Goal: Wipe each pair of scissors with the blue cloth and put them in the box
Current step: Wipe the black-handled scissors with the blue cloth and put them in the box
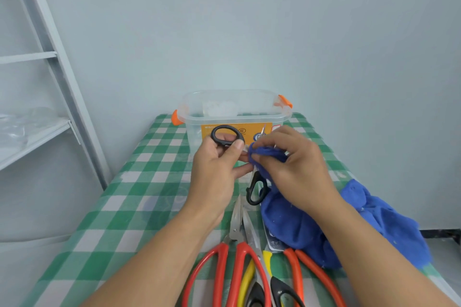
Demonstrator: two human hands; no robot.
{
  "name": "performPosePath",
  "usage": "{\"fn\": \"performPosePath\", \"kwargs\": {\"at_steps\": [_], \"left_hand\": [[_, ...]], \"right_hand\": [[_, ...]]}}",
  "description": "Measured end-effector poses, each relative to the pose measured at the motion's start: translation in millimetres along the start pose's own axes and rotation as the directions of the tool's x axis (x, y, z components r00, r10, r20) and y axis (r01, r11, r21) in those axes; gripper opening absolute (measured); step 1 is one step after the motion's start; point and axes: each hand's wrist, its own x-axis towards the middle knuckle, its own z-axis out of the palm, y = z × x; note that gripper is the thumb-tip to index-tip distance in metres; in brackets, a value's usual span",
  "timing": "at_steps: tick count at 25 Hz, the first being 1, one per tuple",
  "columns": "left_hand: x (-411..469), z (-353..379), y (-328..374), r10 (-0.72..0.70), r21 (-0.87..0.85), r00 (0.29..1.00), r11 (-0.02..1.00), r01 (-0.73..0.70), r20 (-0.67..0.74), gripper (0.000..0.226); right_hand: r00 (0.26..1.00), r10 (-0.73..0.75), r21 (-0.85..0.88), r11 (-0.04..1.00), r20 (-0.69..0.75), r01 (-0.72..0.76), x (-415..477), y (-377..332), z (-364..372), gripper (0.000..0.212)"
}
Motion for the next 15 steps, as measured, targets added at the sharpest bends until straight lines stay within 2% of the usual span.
{"fn": "performPosePath", "kwargs": {"at_steps": [3, 6, 8, 11, 15], "left_hand": [[-3.5, 1.9, -0.2, 0.014, 0.053, 0.999, 0.998, -0.016, 0.049, 0.009], [-7.0, 5.1, -0.9, -0.001, 0.068, 0.999, 0.998, -0.002, 0.043, 0.008], [-6.8, 3.7, 0.2, -0.006, 0.058, 1.000, 0.998, 0.006, 0.005, 0.005], [-1.3, -4.4, 2.4, -0.014, 0.016, 0.992, 1.000, 0.016, -0.122, 0.002], [4.2, -9.4, 6.9, -0.055, -0.105, 0.970, 0.994, 0.030, -0.235, 0.011]], "right_hand": [[0.979, 0.098, 0.059, 0.994, -0.177, -0.089, 7.6, -3.0, -4.7, 0.022], [0.920, 0.226, 0.124, 0.973, -0.321, -0.196, 13.1, -0.2, -11.3, 0.028], [0.875, 0.298, 0.174, 0.953, -0.382, -0.249, 12.6, 2.6, -17.4, 0.020], [0.869, 0.309, 0.212, 0.947, -0.387, -0.243, 9.9, -2.4, -21.6, 0.013], [0.943, 0.182, 0.195, 0.972, -0.278, -0.131, 0.3, -19.4, -13.6, 0.023]]}}
